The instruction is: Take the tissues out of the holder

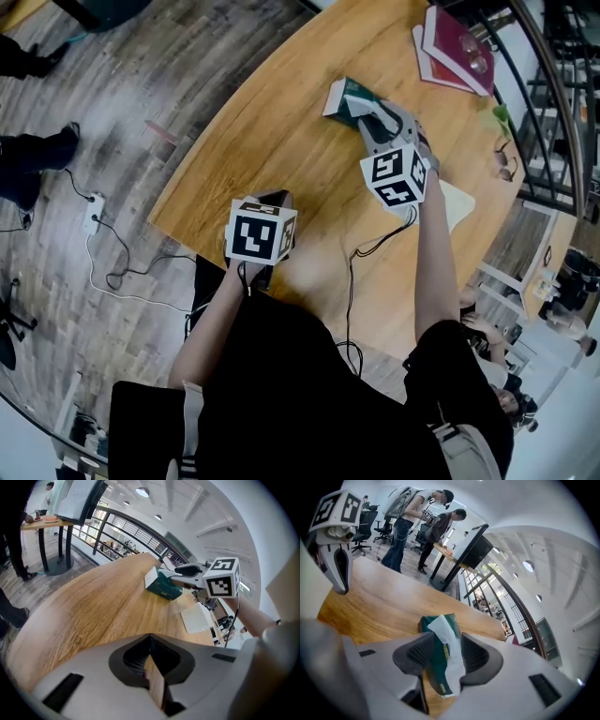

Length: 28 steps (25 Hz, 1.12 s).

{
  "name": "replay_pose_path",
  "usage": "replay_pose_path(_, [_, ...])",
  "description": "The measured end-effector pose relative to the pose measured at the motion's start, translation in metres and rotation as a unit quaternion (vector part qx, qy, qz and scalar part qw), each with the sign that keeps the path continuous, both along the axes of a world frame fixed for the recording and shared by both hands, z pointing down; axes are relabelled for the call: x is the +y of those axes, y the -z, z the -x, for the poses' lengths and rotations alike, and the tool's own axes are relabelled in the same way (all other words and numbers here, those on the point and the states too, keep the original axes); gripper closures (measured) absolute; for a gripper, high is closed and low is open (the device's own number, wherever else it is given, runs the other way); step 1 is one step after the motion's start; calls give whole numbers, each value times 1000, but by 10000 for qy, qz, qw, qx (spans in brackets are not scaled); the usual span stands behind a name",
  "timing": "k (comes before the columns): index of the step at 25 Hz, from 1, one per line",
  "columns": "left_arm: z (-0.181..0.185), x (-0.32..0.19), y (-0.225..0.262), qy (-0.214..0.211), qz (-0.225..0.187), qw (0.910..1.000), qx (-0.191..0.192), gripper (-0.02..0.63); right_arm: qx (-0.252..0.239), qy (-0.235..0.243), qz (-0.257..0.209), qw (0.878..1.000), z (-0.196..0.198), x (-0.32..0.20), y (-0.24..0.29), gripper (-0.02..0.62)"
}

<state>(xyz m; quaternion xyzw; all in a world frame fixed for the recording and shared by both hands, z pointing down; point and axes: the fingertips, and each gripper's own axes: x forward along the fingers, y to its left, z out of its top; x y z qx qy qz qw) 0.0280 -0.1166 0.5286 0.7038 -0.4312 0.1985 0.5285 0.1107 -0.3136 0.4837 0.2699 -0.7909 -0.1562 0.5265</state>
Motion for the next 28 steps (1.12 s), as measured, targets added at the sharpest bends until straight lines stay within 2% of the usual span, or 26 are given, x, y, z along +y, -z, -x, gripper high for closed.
replay_pose_path(2, [2,0,4,-8,-23,10000,-18,595,-358,-177,-65,9992,3,12,15,407])
replay_pose_path(4, [5,-2,8,-68,-92,9999,-57,595,-915,-503,-38,9945,5,24,32,408])
replay_pose_path(7, [8,-3,15,-190,-211,9995,-134,595,-1751,-1062,69,9788,6,48,55,447])
replay_pose_path(11, [7,1,27,-338,-340,9987,-197,595,-2456,-1697,145,9543,-3,85,74,516])
replay_pose_path(14, [6,3,36,-491,-489,9973,-240,595,-3001,-2315,409,9245,-9,114,82,549])
replay_pose_path(19, [6,9,50,-730,-745,9942,-245,595,-3844,-3182,861,8623,-19,163,84,583])
replay_pose_path(23, [3,17,61,-978,-919,9906,-267,595,-4036,-3769,1050,8271,-27,195,80,583])
replay_pose_path(28, [-4,35,69,-1330,-1075,9849,-275,595,-4094,-4666,1258,7739,-45,235,72,584])
